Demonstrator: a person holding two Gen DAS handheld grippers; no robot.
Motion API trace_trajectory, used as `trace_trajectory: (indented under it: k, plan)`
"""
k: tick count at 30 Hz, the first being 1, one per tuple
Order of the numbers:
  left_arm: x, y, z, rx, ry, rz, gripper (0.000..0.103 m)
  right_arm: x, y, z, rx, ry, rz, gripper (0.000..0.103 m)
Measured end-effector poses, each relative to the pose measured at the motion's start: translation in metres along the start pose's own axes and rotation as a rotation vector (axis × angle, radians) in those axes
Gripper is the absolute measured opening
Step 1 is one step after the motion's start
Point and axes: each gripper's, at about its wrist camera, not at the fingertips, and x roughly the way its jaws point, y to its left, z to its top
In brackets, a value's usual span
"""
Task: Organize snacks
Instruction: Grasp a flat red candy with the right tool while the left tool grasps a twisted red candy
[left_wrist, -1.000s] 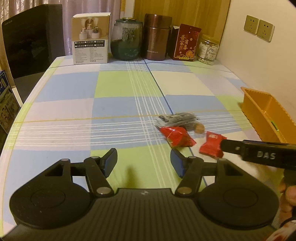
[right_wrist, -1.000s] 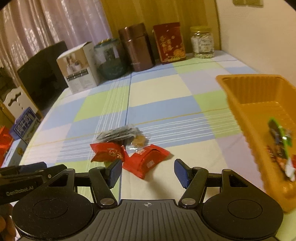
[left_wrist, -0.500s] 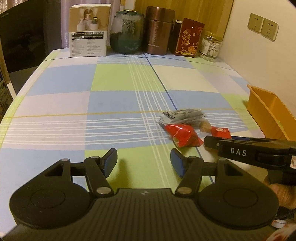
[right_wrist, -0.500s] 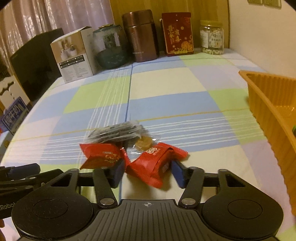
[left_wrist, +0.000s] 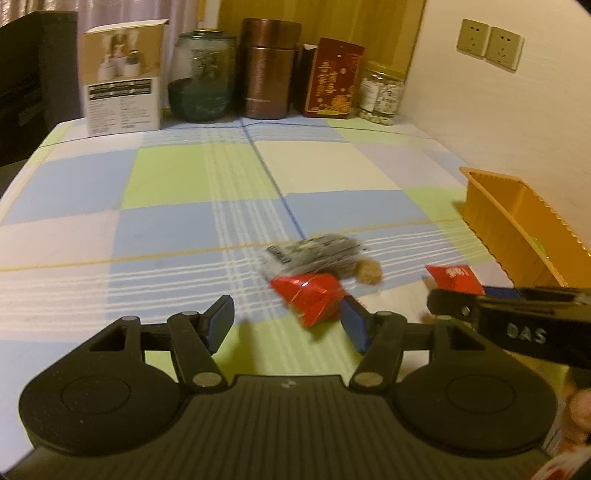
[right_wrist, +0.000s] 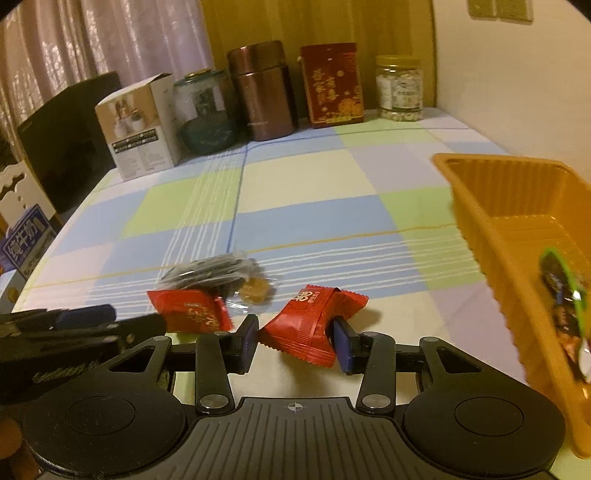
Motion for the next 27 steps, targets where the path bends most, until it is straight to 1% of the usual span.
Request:
trace_trajectory:
  k: [7, 9, 11, 14, 21, 27]
  plan:
    - [0.022, -0.01, 0.004, 0.016, 0.008, -0.018, 0.058, -0.007, -0.014, -0.004, 0.032, 0.012, -0.008, 0.043]
    - [0.025, -0.012, 0.004, 0.015, 0.016, -0.019, 0.047, -0.007, -0.014, -0.004, 0.035, 0.009, -0.003, 0.043]
    - [0.025, -0.014, 0.003, 0.007, 0.018, -0.026, 0.041, -0.009, -0.013, -0.004, 0.033, 0.005, 0.002, 0.043]
    - [0.018, -0.017, 0.001, -0.012, 0.01, -0.017, 0.033, -0.01, -0.013, -0.004, 0.036, 0.006, 0.005, 0.043]
    - [-0.007, -0.026, -0.01, -0.05, 0.014, 0.006, 0.03, -0.021, -0.014, -0.006, 0.038, 0.002, 0.014, 0.043]
    - [-0.035, -0.033, -0.019, -0.099, 0.013, 0.022, 0.03, -0.043, -0.011, -0.012, 0.032, -0.002, 0.028, 0.043]
